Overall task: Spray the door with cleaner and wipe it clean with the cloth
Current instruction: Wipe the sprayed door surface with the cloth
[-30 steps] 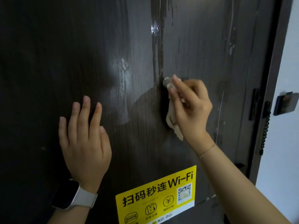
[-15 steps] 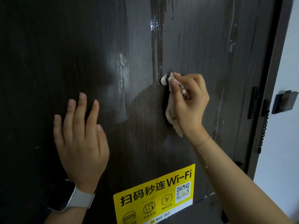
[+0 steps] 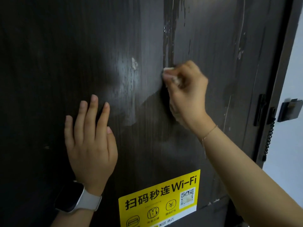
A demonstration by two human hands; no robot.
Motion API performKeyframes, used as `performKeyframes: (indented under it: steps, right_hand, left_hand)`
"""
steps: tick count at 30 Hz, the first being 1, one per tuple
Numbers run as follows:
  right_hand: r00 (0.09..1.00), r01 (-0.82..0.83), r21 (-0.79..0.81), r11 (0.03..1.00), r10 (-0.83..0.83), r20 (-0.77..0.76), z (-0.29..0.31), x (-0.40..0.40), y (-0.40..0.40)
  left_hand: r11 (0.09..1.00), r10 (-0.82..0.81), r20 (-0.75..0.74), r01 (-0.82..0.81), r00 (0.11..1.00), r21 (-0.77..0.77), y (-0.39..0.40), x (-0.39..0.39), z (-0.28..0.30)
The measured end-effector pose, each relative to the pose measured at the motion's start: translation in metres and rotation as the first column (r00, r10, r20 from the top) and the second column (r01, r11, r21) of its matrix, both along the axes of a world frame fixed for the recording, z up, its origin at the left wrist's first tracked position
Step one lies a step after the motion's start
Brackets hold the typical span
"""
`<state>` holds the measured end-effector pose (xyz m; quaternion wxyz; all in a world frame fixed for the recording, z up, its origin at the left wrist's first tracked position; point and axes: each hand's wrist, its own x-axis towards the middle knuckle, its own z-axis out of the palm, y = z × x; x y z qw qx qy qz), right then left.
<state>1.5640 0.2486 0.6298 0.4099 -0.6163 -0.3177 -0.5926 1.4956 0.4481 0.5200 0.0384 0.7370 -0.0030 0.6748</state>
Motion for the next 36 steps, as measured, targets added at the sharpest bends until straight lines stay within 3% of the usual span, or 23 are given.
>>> performKeyframes:
  steps: [2,3,8,13,16,20,24,26,28,30,32,33,34,36]
  right_hand:
    - [0.986,0.113,-0.276,0.954,-0.074,0.148,-0.012,-0.003,-0.001]
    - [0.977,0.162,-0.340,0.926,-0.101,0.189,-0.012,-0.001,-0.008]
    - [0.968,0.229,-0.203,0.952,-0.202,0.148,-0.009,0.002,-0.013]
    - [0.966,0.239,-0.372,0.897,-0.182,0.182,-0.030,-0.002,-0.019]
    - [0.972,0.224,-0.236,0.946,-0.201,0.118,-0.010,0.001,-0.024]
    - [0.974,0.173,-0.132,0.976,-0.150,0.168,-0.006,0.001,0.004]
    - [0.946,0.112,-0.458,0.882,0.047,0.321,-0.032,-0.005,0.050]
    - [0.911,0.179,-0.557,0.811,0.077,0.405,-0.027,-0.003,0.052]
    - [0.908,0.201,-0.461,0.864,0.013,0.420,-0.002,0.004,0.043]
    - [0.942,0.182,-0.193,0.964,-0.115,0.314,0.031,0.009,0.036]
    - [0.966,0.178,0.040,0.983,-0.183,0.184,0.046,0.005,0.044]
    - [0.967,0.179,0.076,0.981,-0.190,0.172,0.042,0.004,0.055]
    - [0.968,0.165,0.015,0.986,-0.164,0.191,0.027,0.001,0.069]
    - [0.958,0.129,-0.293,0.947,-0.042,0.285,-0.020,-0.009,0.093]
  left_hand:
    - [1.000,0.000,0.002,0.000,1.000,0.003,0.000,0.000,0.000]
    - [1.000,-0.004,0.005,0.004,1.000,0.003,0.000,0.000,-0.001]
    - [1.000,-0.011,0.016,0.011,1.000,0.012,0.001,0.000,0.000]
    - [1.000,-0.010,0.014,0.009,1.000,0.015,0.003,0.002,-0.001]
    - [1.000,-0.008,0.012,0.007,1.000,0.018,0.003,0.002,-0.001]
    - [0.999,0.013,0.007,-0.013,1.000,0.031,0.003,0.002,-0.001]
    - [1.000,-0.005,0.003,0.005,1.000,0.006,0.001,0.001,0.001]
    - [0.999,-0.042,-0.003,0.042,0.999,-0.018,0.001,-0.001,0.002]
    - [0.995,-0.087,-0.012,0.086,0.996,-0.041,0.002,-0.003,0.005]
    - [0.989,-0.139,-0.042,0.137,0.989,-0.059,0.001,-0.007,0.007]
    - [0.977,-0.202,-0.075,0.196,0.977,-0.086,-0.001,-0.012,0.008]
    - [0.969,-0.232,-0.079,0.223,0.970,-0.104,-0.001,-0.016,0.010]
    - [0.960,-0.263,-0.079,0.252,0.962,-0.120,0.000,-0.020,0.012]
    - [0.947,-0.309,-0.050,0.302,0.950,-0.113,0.006,-0.031,0.026]
